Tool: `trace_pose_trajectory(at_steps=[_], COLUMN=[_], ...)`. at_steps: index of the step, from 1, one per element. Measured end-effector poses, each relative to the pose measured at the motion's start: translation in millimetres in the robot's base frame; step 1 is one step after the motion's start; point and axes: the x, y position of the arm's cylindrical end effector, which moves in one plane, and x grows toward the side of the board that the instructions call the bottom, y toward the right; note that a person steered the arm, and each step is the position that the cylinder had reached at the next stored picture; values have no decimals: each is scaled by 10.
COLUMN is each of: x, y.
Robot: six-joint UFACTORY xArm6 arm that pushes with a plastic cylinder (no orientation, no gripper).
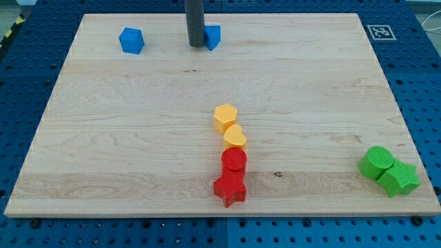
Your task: Move blue triangle a bit down
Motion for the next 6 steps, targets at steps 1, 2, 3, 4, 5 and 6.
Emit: trace_pose_trajectory(at_steps=[1, 2, 3, 4, 5, 6], x=[-228, -252, -386, -476, -463, -302], y=[-9, -36, -17, 144, 276, 312])
